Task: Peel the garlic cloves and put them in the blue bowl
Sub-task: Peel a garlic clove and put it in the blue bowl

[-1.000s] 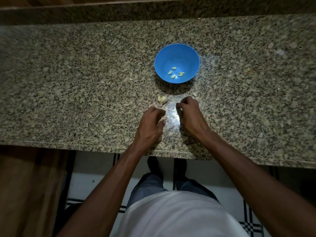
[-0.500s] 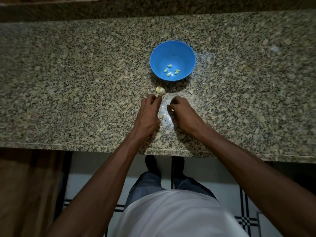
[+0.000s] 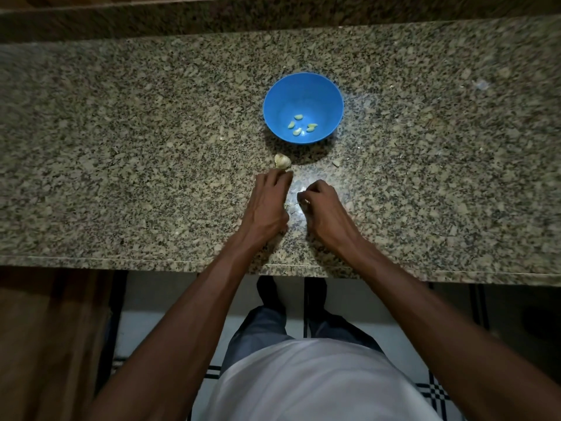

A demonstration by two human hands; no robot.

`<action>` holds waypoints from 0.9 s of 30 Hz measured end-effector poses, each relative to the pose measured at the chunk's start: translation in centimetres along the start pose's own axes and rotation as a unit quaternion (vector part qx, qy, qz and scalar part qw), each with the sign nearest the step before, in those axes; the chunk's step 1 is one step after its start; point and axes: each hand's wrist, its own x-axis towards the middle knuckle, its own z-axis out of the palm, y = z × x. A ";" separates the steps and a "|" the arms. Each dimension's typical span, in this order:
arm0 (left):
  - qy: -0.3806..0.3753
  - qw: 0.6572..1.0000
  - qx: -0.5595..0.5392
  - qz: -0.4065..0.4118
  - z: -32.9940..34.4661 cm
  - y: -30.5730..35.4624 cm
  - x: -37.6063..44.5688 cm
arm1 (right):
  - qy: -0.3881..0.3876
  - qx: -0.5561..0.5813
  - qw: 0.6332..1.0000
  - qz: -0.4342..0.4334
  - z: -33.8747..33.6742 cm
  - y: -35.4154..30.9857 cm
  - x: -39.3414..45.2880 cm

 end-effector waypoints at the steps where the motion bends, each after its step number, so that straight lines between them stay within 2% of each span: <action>1: 0.003 1.000 0.009 -0.001 0.0 0.2 0.1 | 0.007 0.013 1.000 0.005 -0.1 0.3 0.1; 6: 0.001 0.998 0.058 -0.004 -0.4 0.9 0.6 | 0.038 -0.033 0.997 0.050 -1.1 2.2 1.4; 9: -0.001 0.998 0.057 0.021 -0.3 0.7 -0.5 | 0.020 -0.051 0.998 0.025 -1.2 1.4 0.7; 13: 0.044 0.999 -0.017 0.010 0.3 -1.0 -2.8 | -0.015 0.003 1.000 -0.003 -0.5 0.9 -0.8; 16: 0.100 0.991 -0.079 -0.028 -0.4 -1.4 -3.2 | 0.018 0.026 0.999 0.028 -1.1 1.5 -0.4; 19: 0.121 0.986 -0.102 -0.052 -1.0 -1.2 -2.2 | 0.036 0.025 0.998 0.038 -1.8 2.1 0.8; 21: 0.108 0.987 -0.104 -0.054 -1.0 -1.1 -1.4 | 0.016 0.001 1.000 0.016 -1.6 1.6 1.4; 25: 0.021 0.999 -0.050 -0.002 -0.5 -0.7 -2.0 | -0.065 -0.013 0.996 -0.061 -0.4 -0.3 0.4; 27: 0.022 0.998 -0.055 0.006 -0.4 -0.8 -3.2 | -0.081 -0.002 0.995 -0.063 -0.3 -0.5 -0.2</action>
